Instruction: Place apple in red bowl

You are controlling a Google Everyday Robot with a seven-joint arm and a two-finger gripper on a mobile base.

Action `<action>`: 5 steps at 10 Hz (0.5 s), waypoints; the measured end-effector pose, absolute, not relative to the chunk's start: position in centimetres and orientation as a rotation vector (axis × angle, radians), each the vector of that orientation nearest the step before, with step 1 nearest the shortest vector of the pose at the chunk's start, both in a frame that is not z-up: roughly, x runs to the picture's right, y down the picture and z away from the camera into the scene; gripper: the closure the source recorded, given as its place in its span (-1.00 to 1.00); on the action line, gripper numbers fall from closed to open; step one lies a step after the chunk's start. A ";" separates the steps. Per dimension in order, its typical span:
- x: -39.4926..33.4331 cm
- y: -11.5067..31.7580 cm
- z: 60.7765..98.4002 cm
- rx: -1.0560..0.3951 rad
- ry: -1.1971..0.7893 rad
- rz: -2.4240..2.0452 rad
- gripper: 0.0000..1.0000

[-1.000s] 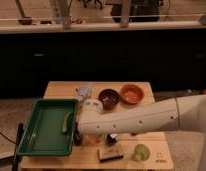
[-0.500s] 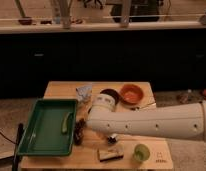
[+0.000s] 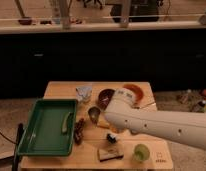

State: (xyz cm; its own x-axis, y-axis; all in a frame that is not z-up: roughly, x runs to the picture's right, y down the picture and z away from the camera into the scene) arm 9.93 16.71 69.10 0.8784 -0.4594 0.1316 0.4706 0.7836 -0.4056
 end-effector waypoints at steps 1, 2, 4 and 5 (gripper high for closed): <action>10.3 16.3 69.1 -0.441 -0.020 -0.486 1.00; 11.3 15.4 68.9 -0.432 -0.006 -0.447 1.00; 14.0 14.0 68.7 -0.423 0.020 -0.364 1.00; 15.3 13.2 68.6 -0.416 0.031 -0.315 1.00</action>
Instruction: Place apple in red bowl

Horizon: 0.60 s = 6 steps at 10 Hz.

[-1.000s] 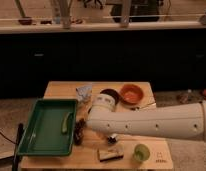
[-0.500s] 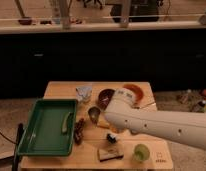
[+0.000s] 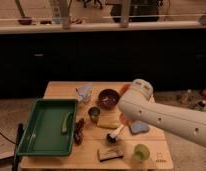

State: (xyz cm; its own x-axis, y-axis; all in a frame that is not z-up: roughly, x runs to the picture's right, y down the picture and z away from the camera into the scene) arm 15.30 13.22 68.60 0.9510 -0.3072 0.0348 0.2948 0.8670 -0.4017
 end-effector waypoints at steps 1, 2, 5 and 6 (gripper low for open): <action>16.0 13.0 68.5 -0.413 0.036 -0.288 1.00; 16.4 12.8 68.5 -0.411 0.038 -0.264 1.00; 19.8 13.2 68.4 -0.413 0.053 -0.179 1.00; 20.6 13.4 68.4 -0.414 0.053 -0.161 1.00</action>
